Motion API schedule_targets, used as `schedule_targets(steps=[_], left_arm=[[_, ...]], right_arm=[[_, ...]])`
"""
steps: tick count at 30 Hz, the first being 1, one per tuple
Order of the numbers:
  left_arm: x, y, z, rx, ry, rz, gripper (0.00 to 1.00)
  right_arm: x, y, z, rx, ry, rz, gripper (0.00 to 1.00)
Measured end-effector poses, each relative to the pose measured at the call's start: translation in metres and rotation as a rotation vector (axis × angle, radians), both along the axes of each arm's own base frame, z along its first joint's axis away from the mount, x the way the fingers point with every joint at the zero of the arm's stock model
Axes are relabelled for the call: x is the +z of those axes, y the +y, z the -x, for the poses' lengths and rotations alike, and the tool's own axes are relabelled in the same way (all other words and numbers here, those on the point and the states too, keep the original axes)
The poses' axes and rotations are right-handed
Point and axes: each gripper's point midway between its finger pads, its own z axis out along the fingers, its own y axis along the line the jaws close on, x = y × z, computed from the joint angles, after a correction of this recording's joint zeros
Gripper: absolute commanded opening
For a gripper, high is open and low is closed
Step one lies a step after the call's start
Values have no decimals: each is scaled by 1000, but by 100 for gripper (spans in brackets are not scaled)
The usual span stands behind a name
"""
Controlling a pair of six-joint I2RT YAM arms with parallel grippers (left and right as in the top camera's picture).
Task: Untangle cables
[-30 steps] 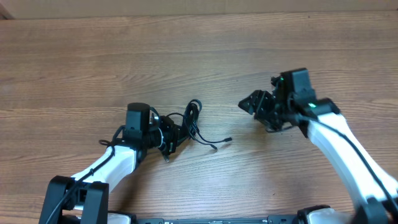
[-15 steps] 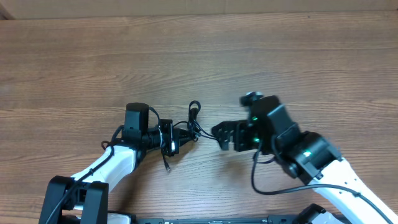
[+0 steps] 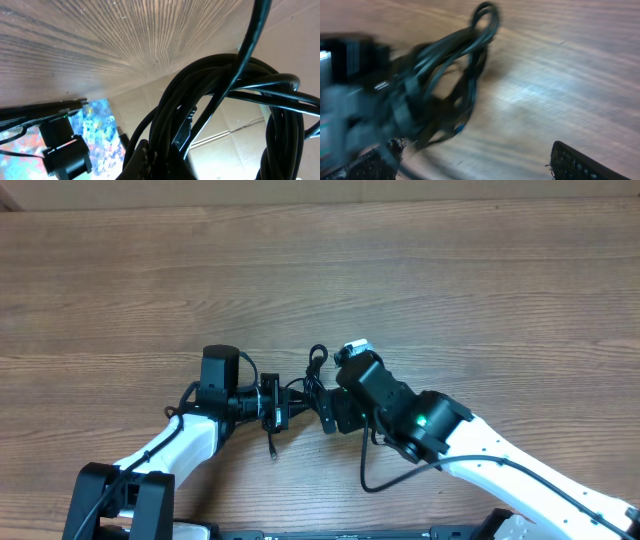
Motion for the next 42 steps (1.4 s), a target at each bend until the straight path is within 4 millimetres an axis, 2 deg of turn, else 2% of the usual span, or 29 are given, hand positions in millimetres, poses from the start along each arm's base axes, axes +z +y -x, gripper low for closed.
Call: schedule_targets(steps=[5,15,19,21,24,26,30,37,42], left_arm=[[0,0,0,-9,-19,-1,4],[2,1,0,-27,-51,3,4],[2,1,1,-30,-47,6,4],[3,0,3,-42,-53,13,4],[7,-3,6,-72,-75,36,4],[8,-3,8,-82,-85,40,4],[10,-5,10,-106,-113,52,4],[13,-6,12,-134,-152,64,4],[14,-6,13,-143,-158,73,4]], right_arm=[[-7,0,-20,-50,-67,39,92],[-2,8,-39,-78,-143,19,68],[-9,8,-40,-81,-132,32,60],[-17,5,-40,-88,-122,64,59],[-37,-13,-40,-125,-102,176,60],[-40,-24,-42,-166,-113,225,60],[-40,-63,-52,-312,-127,318,65],[-43,-130,-73,-555,-71,353,70],[-50,-155,-77,-637,3,323,72]])
